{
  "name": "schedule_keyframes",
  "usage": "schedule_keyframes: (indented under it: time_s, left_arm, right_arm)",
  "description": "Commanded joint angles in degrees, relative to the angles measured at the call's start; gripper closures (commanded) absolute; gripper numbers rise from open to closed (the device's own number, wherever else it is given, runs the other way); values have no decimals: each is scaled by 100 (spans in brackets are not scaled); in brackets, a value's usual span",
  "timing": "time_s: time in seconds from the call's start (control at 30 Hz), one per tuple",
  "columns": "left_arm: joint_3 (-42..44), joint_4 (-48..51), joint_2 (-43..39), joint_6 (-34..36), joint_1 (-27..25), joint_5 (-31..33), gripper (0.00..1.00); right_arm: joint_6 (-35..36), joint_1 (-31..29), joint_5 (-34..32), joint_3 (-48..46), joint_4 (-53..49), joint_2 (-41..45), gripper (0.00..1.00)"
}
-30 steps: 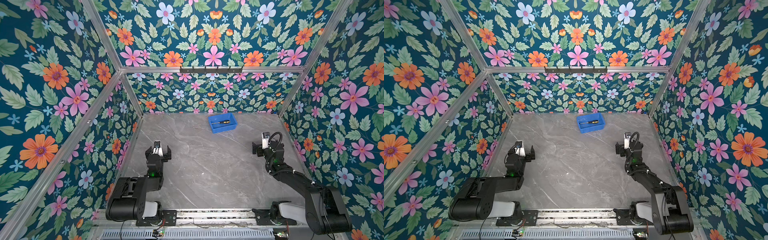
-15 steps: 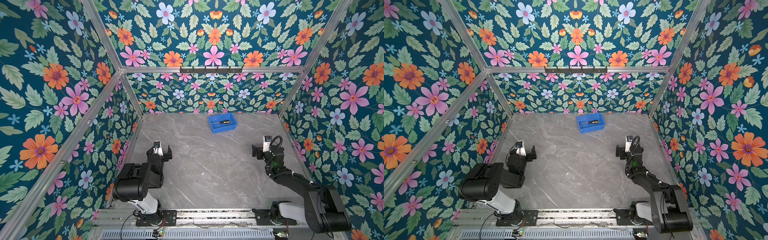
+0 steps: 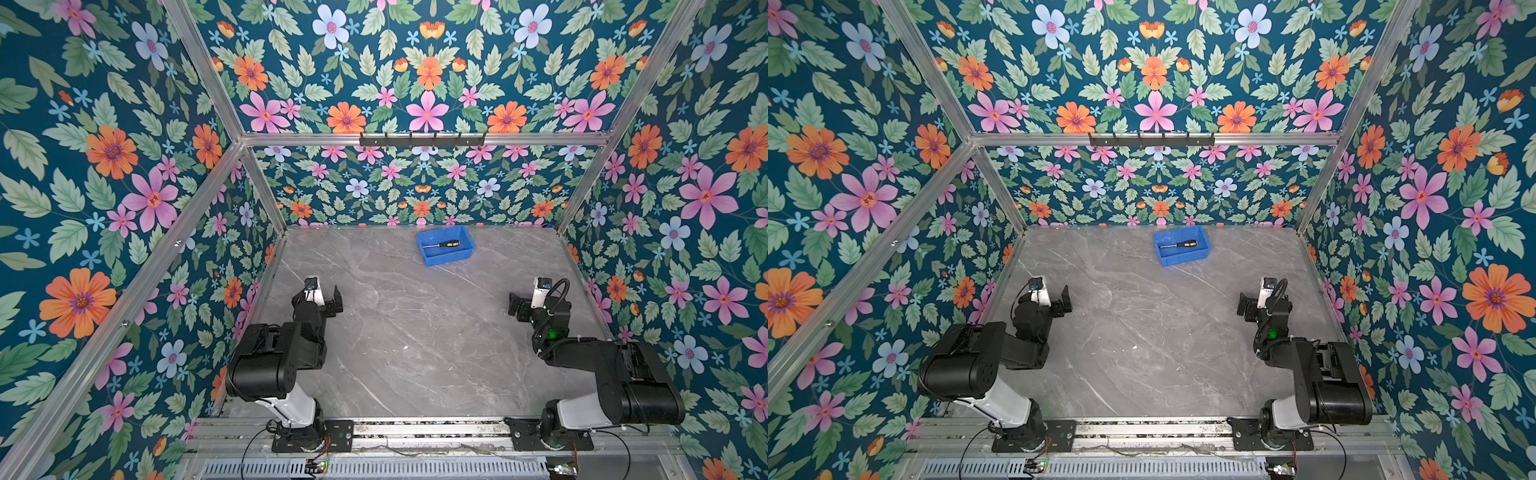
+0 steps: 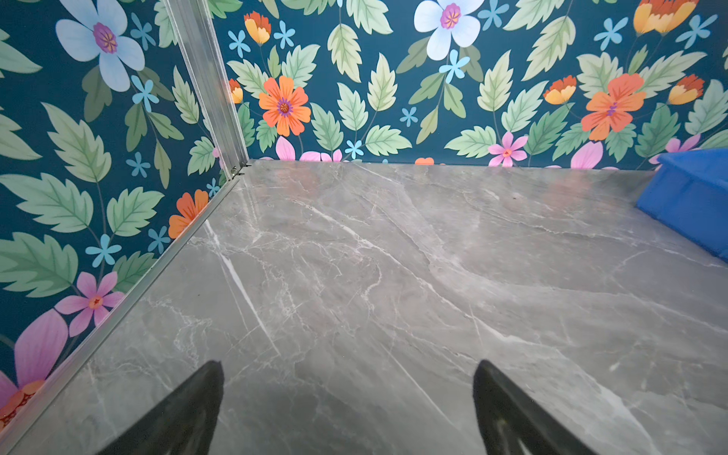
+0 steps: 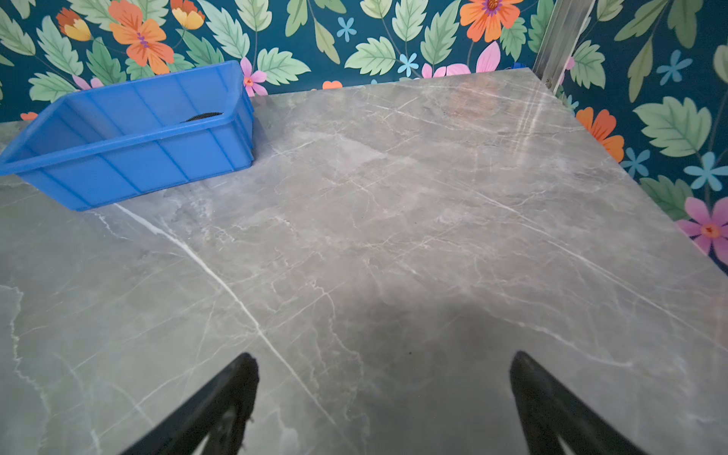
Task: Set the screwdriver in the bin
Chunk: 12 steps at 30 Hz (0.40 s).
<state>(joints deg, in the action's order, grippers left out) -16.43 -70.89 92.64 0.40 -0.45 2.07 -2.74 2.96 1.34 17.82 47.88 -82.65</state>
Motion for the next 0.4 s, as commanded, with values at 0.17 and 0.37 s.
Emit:
schedule_keyframes:
  time_s: [0.17, 0.37]
  left_arm:
    - [-36, -30, 12, -15, 0, 40, 0]
    - [-10, -64, -9, -14, 1, 48, 0]
  right_arm:
    - [-75, -6, 41, 19, 168, 38, 1]
    - [-76, -6, 46, 20, 178, 34, 1]
